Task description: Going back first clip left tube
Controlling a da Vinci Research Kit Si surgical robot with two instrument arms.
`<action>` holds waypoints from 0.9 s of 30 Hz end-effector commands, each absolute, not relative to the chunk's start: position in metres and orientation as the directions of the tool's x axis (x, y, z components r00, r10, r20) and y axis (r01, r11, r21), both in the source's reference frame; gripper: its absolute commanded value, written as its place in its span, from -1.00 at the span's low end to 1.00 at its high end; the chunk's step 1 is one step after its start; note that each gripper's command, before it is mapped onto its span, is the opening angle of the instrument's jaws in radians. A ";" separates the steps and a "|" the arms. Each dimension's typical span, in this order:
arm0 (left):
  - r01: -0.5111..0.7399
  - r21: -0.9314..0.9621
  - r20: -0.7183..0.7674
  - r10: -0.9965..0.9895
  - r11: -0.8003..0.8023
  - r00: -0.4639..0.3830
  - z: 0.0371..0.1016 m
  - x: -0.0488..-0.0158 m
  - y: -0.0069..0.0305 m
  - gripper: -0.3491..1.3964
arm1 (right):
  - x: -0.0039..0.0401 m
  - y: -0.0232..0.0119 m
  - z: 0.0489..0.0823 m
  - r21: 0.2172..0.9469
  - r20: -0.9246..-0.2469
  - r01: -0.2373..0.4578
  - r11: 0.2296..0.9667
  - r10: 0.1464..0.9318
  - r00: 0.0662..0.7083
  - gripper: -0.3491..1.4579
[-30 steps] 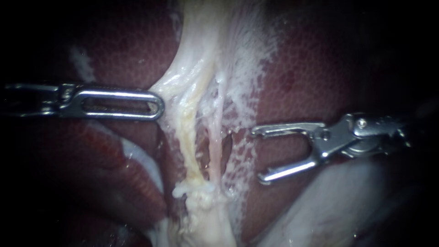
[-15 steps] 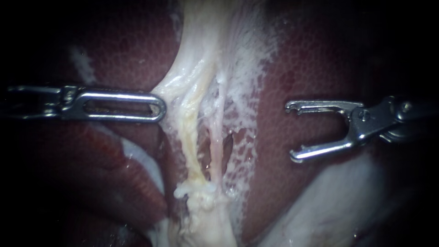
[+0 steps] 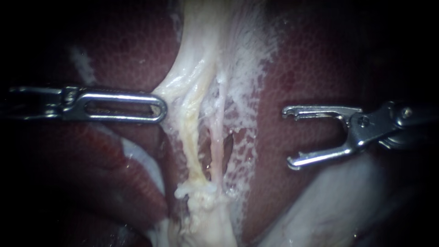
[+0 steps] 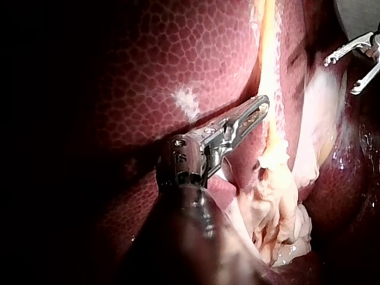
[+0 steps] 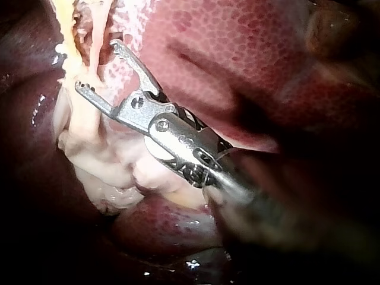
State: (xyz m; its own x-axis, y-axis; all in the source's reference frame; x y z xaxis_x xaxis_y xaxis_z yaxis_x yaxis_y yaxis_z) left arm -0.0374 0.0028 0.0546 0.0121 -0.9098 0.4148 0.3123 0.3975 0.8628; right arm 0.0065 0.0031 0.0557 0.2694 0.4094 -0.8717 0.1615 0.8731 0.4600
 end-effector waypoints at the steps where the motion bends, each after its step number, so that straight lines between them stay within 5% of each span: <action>1: 0.310 0.863 0.415 -0.910 0.398 0.013 0.0546 -0.0374 0.0028 -1.00 | 0.0065 0.0030 0.0557 0.460 -0.872 0.162 0.873 0.410 0.269 0.05; 27: 0.314 0.847 0.447 -0.894 0.429 0.019 0.0602 -0.0415 0.0003 -1.00 | 0.0066 0.0031 0.0558 0.462 -0.872 0.170 0.870 0.411 0.267 0.05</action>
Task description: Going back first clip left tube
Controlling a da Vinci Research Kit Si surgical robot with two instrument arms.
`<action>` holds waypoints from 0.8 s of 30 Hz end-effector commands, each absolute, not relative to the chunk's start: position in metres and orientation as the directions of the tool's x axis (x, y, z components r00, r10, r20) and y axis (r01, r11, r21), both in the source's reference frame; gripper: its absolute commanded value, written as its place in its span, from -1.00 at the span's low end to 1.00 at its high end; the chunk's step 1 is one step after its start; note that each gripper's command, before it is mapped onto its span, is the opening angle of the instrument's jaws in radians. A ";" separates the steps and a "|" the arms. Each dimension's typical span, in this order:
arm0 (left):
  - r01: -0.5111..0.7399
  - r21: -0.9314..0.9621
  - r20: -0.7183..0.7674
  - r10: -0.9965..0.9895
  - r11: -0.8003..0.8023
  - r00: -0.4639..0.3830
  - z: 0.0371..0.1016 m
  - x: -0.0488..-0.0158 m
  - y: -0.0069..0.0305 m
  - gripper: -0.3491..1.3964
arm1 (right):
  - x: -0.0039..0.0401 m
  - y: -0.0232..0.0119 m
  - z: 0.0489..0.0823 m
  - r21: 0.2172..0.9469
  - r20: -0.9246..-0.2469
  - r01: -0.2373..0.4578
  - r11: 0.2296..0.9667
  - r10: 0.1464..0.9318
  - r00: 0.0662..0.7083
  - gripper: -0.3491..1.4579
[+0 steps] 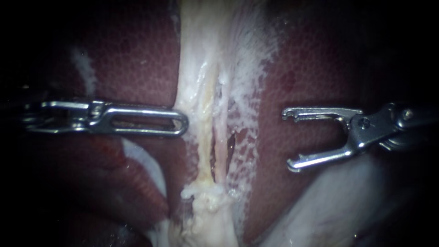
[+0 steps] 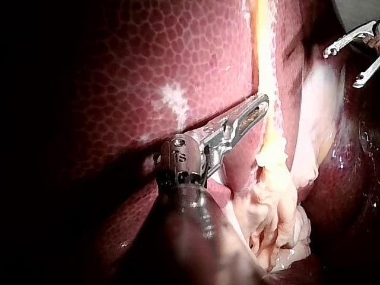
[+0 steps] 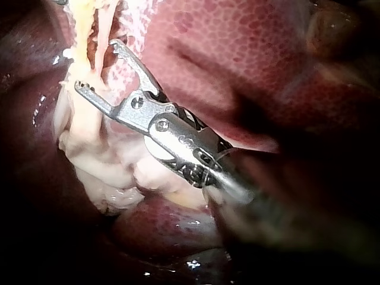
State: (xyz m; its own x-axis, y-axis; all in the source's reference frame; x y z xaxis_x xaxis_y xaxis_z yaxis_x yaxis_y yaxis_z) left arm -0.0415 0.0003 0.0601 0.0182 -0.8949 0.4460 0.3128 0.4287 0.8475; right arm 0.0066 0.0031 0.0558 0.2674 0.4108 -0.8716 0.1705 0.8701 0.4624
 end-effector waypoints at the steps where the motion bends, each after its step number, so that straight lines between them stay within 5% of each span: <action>1: 0.314 0.847 0.447 -0.894 0.430 0.019 0.0603 -0.0416 0.0003 -1.00 | 0.0066 0.0031 0.0558 0.463 -0.872 0.173 0.869 0.411 0.267 0.05; 24: 0.314 0.846 0.448 -0.894 0.430 0.019 0.0607 -0.0417 0.0005 -1.00 | 0.0066 0.0030 0.0560 0.462 -0.872 0.175 0.869 0.410 0.266 0.05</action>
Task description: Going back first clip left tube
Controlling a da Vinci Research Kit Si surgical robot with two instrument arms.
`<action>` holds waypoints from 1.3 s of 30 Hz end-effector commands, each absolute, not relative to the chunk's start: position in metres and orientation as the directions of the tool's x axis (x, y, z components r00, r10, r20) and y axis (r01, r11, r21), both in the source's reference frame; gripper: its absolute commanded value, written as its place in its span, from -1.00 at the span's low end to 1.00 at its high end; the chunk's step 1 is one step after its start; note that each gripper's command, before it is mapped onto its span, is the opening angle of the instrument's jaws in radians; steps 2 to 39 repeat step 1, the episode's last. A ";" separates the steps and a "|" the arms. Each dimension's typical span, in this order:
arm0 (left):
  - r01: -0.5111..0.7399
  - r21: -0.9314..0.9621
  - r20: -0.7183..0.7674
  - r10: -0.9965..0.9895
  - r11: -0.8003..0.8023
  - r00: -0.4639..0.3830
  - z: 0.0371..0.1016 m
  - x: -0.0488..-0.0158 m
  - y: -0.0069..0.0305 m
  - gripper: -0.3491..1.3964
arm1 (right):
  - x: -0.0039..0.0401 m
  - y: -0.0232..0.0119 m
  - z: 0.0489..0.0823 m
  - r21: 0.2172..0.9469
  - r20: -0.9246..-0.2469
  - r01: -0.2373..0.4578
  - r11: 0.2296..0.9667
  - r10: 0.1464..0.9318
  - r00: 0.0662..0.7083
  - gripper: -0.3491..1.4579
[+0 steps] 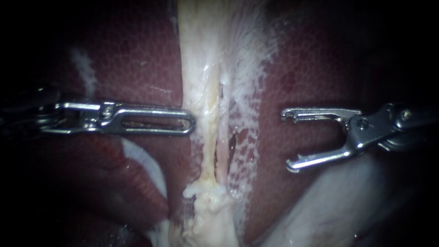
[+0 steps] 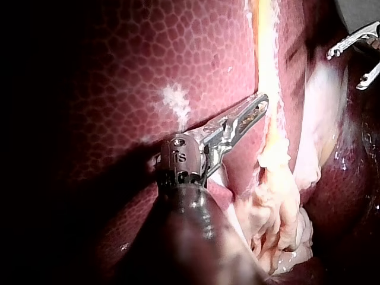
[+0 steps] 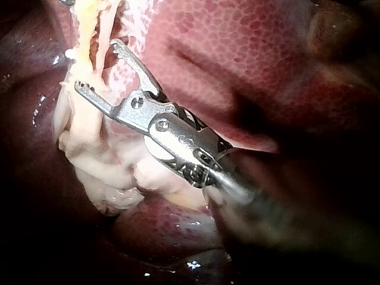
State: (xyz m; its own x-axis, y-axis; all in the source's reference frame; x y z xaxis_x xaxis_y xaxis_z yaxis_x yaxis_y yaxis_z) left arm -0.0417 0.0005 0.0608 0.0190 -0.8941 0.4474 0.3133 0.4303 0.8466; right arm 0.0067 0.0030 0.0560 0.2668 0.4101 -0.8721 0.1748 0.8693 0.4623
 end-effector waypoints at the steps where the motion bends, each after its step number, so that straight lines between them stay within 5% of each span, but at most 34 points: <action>1: 0.314 0.846 0.448 -0.894 0.430 0.019 0.0607 -0.0417 0.0005 -1.00 | 0.0066 0.0030 0.0560 0.462 -0.872 0.175 0.869 0.410 0.266 0.05; 39: 0.314 0.846 0.448 -0.894 0.430 0.019 0.0607 -0.0417 0.0005 -1.00 | 0.0066 0.0030 0.0560 0.462 -0.872 0.175 0.869 0.410 0.266 0.05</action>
